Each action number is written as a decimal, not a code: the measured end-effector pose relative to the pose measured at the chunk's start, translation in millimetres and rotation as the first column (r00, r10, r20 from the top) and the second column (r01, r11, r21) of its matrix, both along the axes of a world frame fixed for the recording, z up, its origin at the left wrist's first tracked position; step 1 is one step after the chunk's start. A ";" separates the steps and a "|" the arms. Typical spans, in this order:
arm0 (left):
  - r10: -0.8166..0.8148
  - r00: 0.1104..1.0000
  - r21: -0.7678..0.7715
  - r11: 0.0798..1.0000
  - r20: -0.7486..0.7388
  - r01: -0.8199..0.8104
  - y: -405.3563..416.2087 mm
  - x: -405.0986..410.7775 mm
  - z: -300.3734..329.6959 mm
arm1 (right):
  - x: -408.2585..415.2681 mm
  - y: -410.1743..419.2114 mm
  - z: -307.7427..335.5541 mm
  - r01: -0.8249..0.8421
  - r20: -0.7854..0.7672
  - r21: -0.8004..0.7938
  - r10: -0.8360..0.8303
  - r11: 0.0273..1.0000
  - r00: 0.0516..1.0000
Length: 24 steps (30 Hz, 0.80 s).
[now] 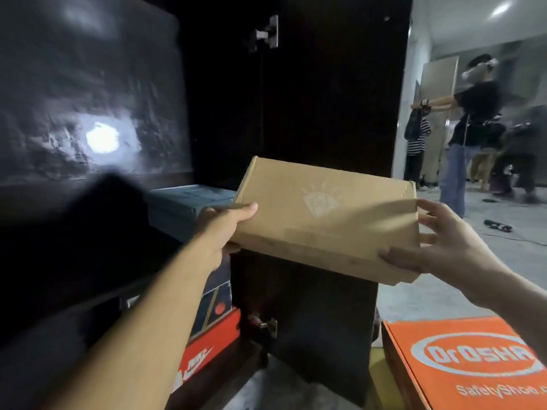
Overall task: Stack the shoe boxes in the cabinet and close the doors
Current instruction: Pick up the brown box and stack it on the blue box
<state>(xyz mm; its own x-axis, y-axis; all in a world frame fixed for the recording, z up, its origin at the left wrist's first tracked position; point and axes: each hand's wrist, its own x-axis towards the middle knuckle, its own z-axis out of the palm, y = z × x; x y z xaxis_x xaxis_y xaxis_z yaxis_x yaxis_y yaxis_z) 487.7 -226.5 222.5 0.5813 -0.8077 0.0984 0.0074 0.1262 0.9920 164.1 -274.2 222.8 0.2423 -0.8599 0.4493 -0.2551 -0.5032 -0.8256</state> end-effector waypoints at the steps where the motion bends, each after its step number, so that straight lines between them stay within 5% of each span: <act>1: 0.015 1.000 -0.011 1.000 -0.005 -0.015 1.5 8.7 11.8 | 11.3 -0.9 6.6 -0.034 0.005 -0.016 0.034 0.999 0.999; 9: 0.280 0.959 -0.177 0.943 -0.031 -0.281 -10.7 58.6 87.8 | 95.7 -29.1 48.7 -0.129 -0.155 -0.129 0.109 0.983 0.982; 13: 0.371 0.928 -0.204 0.907 -0.030 -0.369 -28.8 83.1 102.8 | 143.9 -45.7 64.3 -0.097 -0.093 -0.131 0.086 0.987 0.992; 20: 0.464 0.886 -0.145 0.877 0.016 -0.457 -54.7 144.3 97.2 | 233.2 -63.3 73.9 -0.107 -0.025 -0.112 0.104 0.988 0.994; 24: 0.383 0.922 -0.056 0.923 0.059 -0.380 -71.5 168.7 88.9 | 277.4 -73.8 75.7 -0.063 -0.040 -0.052 0.060 0.997 0.997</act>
